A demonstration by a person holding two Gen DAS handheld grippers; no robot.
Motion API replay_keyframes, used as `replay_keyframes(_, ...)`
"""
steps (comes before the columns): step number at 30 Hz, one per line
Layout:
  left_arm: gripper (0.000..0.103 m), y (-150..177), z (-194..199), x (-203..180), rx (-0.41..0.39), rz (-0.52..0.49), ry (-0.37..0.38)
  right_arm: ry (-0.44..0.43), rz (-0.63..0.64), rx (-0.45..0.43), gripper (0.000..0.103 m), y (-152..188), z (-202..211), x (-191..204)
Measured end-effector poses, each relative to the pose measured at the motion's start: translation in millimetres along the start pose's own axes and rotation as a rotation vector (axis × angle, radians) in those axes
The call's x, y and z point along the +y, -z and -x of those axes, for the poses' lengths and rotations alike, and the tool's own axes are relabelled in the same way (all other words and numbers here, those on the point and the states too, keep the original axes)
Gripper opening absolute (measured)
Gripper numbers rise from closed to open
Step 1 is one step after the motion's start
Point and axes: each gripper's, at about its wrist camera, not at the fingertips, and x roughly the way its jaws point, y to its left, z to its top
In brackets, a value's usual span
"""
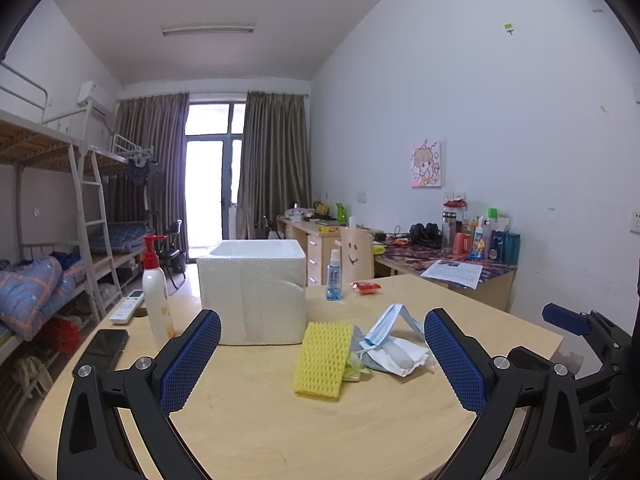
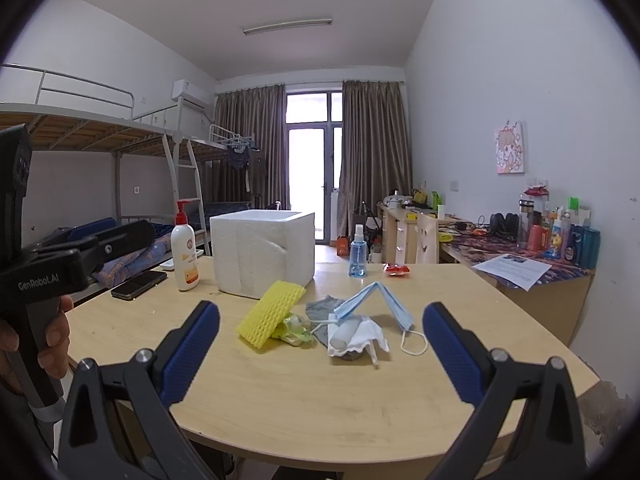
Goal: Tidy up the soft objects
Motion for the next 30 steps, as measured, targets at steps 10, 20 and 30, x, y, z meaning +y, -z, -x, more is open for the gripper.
replay_keyframes(10, 0.102, 0.7, 1.4, 2.4, -0.003, 0.005, 0.006, 0.001, 0.004, 0.002, 0.103, 0.0, -1.1, 1.5)
replay_keyframes(20, 0.102, 0.5, -0.1, 4.1, 0.009, 0.012, 0.005, 0.0, 0.007, 0.002, 0.103, -0.7, -2.4, 2.3)
replay_keyframes(30, 0.102, 0.1, -3.3, 9.8, 0.008, 0.036, 0.002, -0.003, 0.01, 0.013, 0.103, -2.5, -6.8, 3.1)
